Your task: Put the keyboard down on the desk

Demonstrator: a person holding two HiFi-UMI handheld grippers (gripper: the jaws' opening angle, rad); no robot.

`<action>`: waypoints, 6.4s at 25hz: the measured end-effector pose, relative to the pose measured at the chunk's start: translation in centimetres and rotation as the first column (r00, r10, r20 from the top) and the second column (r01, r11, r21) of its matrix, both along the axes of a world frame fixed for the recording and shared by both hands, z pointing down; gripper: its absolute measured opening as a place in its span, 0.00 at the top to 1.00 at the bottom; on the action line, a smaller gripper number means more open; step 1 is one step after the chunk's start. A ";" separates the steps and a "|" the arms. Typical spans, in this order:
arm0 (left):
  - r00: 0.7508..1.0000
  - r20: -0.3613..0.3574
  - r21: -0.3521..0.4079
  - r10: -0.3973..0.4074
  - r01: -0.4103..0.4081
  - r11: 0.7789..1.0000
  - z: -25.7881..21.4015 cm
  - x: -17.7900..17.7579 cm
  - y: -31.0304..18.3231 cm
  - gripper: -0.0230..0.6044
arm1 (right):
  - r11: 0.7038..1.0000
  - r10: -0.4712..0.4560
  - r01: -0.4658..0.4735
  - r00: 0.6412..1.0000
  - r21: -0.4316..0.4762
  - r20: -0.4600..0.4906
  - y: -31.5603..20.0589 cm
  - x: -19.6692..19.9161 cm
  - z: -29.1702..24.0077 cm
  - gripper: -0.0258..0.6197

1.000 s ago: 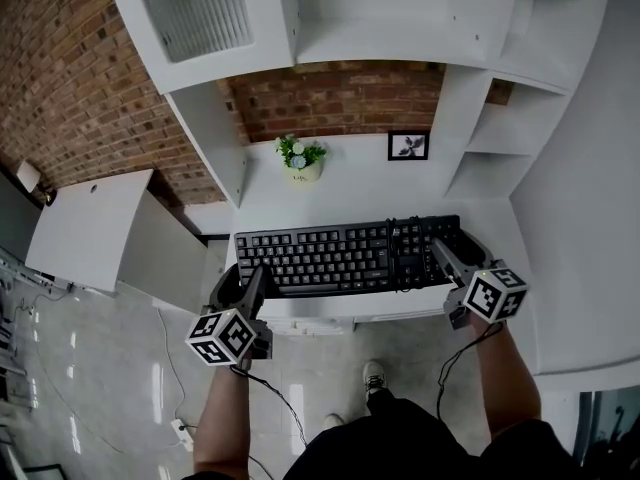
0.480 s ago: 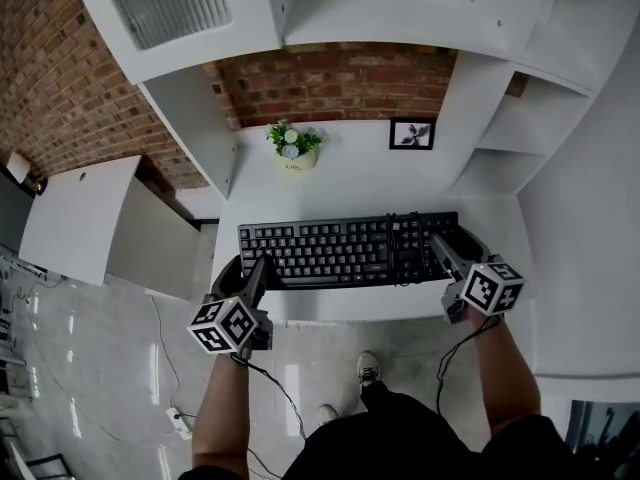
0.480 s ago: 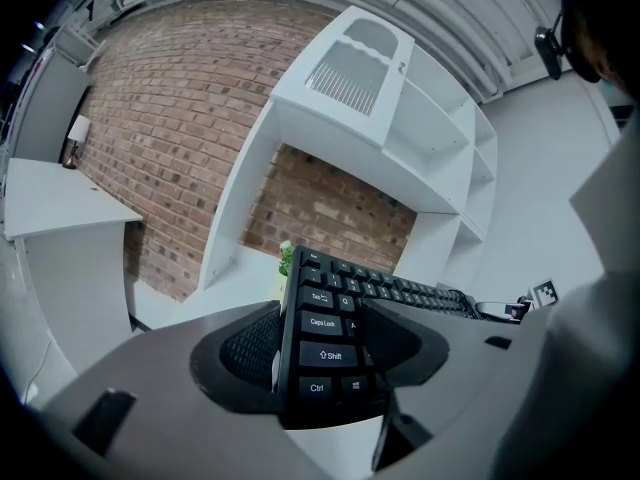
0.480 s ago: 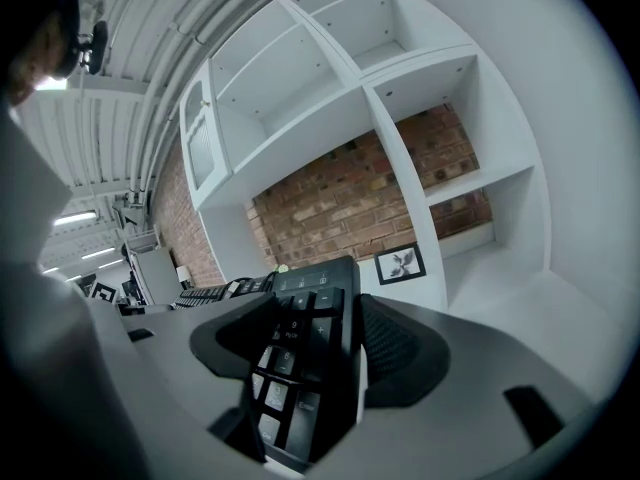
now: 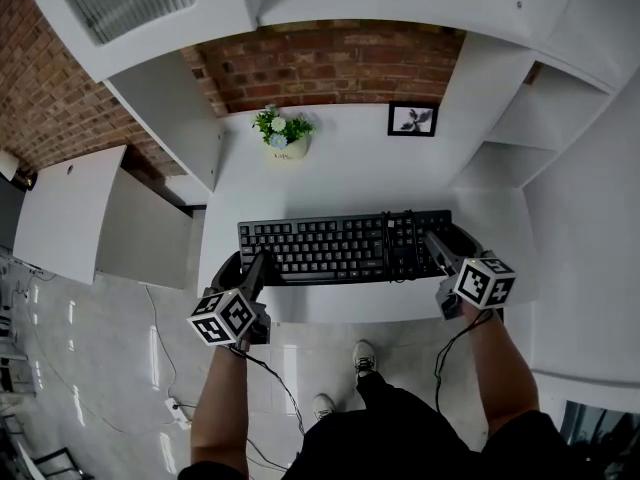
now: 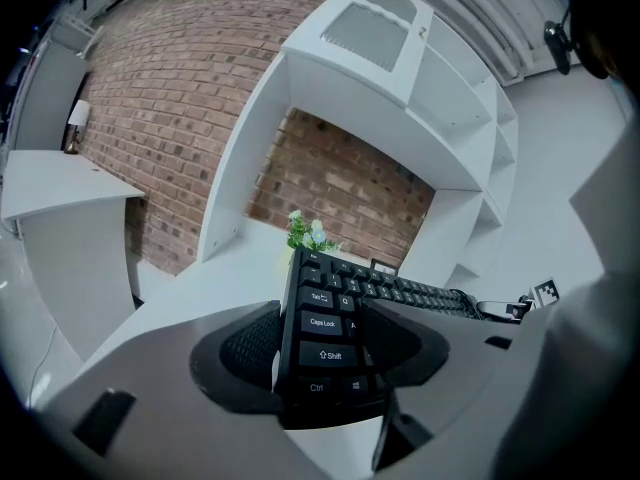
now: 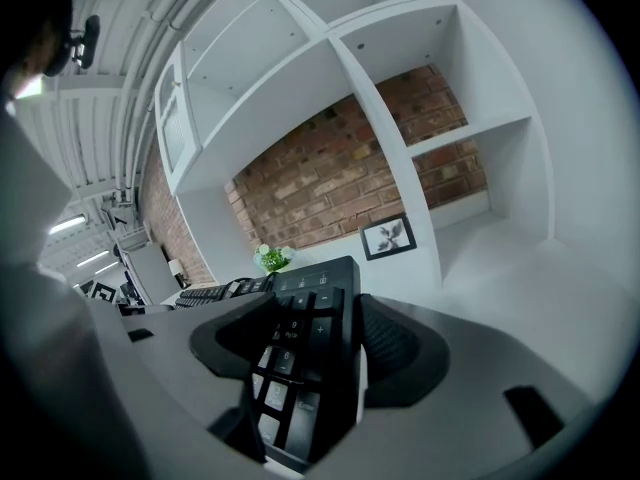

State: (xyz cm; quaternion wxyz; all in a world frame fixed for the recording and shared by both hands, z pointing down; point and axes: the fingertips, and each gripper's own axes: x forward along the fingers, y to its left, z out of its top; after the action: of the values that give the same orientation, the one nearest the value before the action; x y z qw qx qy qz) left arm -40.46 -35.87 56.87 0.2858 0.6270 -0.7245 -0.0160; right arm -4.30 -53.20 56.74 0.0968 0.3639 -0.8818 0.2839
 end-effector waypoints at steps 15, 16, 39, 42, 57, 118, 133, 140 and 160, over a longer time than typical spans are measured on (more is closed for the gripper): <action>0.999 -0.034 -0.171 -0.012 0.006 0.985 8.5 0.1 -2.2 0.54 | 0.986 -0.001 -0.008 0.998 -0.166 -0.055 -2.1 0.1 9.6 0.54; 0.999 -0.037 -0.180 -0.010 0.003 0.984 9.0 0.2 -2.4 0.54 | 0.985 0.000 -0.010 0.998 -0.175 -0.058 -2.1 0.1 10.2 0.54; 0.999 -0.048 -0.268 -0.008 -0.005 0.963 13.8 0.7 -3.5 0.54 | 0.961 -0.019 -0.017 0.992 -0.277 -0.128 -2.9 0.1 15.0 0.54; 0.999 -0.046 -0.266 -0.005 -0.008 0.964 14.0 0.6 -3.8 0.54 | 0.959 -0.020 -0.020 0.990 -0.281 -0.136 -2.9 0.2 15.1 0.54; 0.999 -0.032 -0.265 -0.013 0.004 0.964 14.2 0.3 -3.7 0.55 | 0.950 -0.022 -0.030 0.987 -0.310 -0.161 -2.9 -0.1 15.4 0.54; 0.927 0.258 0.253 0.270 -0.335 0.908 -16.4 12.1 26.4 0.94 | 0.924 -0.043 0.058 0.998 0.378 -0.049 34.9 -5.5 -16.1 0.93; 0.942 0.244 0.239 0.230 -0.288 0.927 -16.5 24.4 33.1 0.94 | 0.914 -0.138 0.134 0.990 0.383 -0.016 41.8 4.8 -17.3 0.93; 0.940 0.253 0.235 0.227 -0.287 0.929 -16.7 31.1 36.3 0.94 | 0.908 -0.173 0.156 0.985 0.388 0.009 44.9 10.5 -17.8 0.93; 0.942 0.284 0.235 0.177 -0.247 0.940 -16.4 40.2 41.9 0.94 | 0.897 -0.243 0.217 0.970 0.385 0.021 50.8 18.5 -17.4 0.93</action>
State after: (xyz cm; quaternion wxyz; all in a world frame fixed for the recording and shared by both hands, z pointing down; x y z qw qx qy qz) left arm -0.25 6.05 40.48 0.1016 0.7313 -0.6744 -0.0006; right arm 14.18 -2.36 39.32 0.0271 0.2591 -0.9596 0.1065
